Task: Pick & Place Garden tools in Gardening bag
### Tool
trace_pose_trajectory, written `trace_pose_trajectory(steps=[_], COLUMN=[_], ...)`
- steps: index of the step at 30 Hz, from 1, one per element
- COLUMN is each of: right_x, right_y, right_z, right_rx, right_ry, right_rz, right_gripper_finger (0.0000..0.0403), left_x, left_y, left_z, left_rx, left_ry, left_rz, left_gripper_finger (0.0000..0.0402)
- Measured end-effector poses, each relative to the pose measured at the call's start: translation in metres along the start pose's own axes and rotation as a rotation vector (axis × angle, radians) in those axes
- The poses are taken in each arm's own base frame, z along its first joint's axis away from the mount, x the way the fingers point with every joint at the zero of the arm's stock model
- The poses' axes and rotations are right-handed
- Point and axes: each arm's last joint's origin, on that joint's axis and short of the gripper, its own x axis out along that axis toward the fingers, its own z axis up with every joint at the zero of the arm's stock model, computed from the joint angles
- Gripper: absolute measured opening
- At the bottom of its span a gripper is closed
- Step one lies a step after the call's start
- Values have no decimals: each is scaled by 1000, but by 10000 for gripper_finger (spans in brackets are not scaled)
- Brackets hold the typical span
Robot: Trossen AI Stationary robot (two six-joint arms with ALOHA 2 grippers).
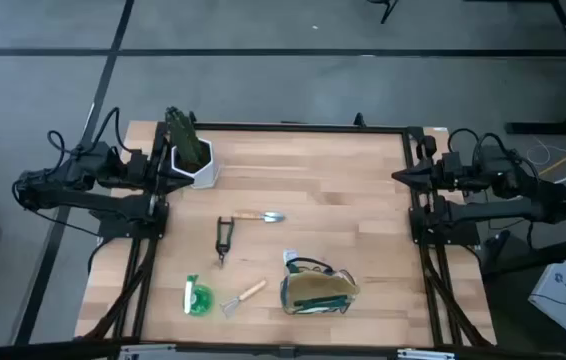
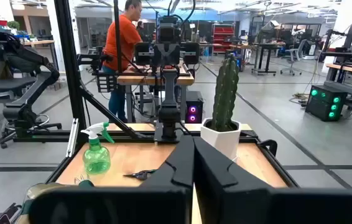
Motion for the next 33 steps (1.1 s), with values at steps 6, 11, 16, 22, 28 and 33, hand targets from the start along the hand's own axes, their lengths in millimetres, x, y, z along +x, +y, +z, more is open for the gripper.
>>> trace_pose_trajectory(steps=[6,11,16,22,28,33], right_x=[0,0,0,0,0,0], right_y=[0,0,0,0,0,0], right_z=[0,0,0,0,0,0], right_rx=[0,0,0,0,0,0], right_ry=[0,0,0,0,0,0], right_rz=[0,0,0,-1,-1,0], right_gripper_finger=[7,7,7,7,7,7], left_x=[0,0,0,0,0,0], left_y=[0,0,0,0,0,0], left_z=[0,0,0,0,0,0], left_rx=[0,0,0,0,0,0], left_ry=[0,0,0,0,0,0], left_rz=[0,0,0,0,0,0], left_gripper_finger=[12,11,8,8,12,12])
